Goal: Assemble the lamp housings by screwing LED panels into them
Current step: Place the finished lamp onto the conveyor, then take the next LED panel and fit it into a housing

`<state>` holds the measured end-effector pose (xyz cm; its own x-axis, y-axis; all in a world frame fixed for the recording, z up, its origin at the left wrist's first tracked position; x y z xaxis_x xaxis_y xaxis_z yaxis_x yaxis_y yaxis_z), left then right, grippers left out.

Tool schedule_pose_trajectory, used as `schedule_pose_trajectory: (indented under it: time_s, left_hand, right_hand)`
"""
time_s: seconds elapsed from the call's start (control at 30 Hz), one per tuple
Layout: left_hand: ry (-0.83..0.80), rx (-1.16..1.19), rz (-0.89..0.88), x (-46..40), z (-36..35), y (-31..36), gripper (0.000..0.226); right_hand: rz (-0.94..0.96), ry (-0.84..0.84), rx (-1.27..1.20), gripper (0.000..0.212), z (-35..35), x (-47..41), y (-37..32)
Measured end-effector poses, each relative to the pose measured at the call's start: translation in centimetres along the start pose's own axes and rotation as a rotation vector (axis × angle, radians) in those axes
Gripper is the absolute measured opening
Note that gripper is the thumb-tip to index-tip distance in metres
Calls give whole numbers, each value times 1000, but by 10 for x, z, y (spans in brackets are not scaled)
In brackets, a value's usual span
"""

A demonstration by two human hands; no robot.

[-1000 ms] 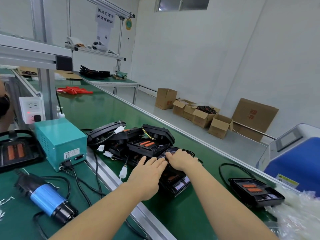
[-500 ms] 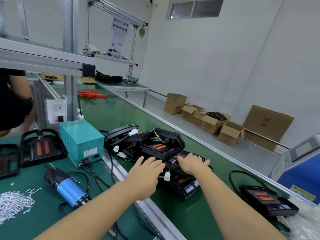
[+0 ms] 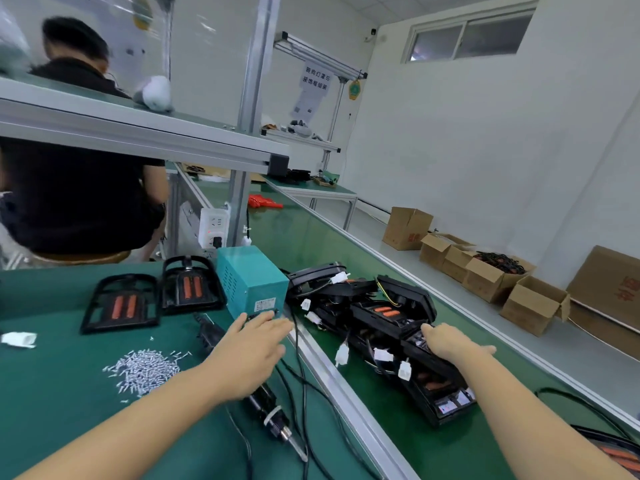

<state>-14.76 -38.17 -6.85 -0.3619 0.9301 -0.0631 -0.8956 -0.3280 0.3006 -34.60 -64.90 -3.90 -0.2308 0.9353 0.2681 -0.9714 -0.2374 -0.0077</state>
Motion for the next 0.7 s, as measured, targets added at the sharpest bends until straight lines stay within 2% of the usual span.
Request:
schedule_pose_trajectory:
  time_s: [0.2,0.33,0.47,0.7]
  left_hand:
    - [85,87,187,54,8,-53,47]
    - [103,97,330,92,5,-87,47]
    - [115,105,434,123,3,-111,51]
    - [142,71,594,185,1,-150,54]
  right_hand:
    - [75,99,-38,52,8,21,-35]
    - [311,198,-26,47,-8,54,-82]
    - [547,161,-46,41,-36,103,-147]
    - [880,54,57,68,-98,191,-246]
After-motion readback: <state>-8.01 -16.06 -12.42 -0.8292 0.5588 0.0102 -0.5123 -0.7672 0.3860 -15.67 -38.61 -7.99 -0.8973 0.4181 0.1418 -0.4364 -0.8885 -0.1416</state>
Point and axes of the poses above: each hand's wrist, its own x-axis away from the middle knuckle, its own z-axis out of the back of the hand, y = z × x, the point moved 2 cm from there along -x, towards the middle knuckle, and after that the axes turned 2 degrees about -y, right-handed, at the moved point
